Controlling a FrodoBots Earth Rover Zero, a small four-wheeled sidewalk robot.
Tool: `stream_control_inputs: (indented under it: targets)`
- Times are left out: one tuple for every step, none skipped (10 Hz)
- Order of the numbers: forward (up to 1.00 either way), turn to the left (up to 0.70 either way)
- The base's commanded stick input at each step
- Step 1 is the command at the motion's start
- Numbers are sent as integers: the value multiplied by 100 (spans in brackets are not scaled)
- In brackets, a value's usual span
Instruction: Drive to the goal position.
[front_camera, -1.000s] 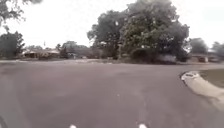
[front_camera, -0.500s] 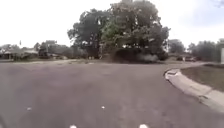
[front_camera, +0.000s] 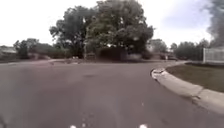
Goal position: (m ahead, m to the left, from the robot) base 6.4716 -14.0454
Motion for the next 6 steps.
stream_control_inputs:
  targets:
    - [70, 0]
    - [70, 0]
    - [70, 0]
    - [70, 0]
    - [70, 0]
    - [70, 0]
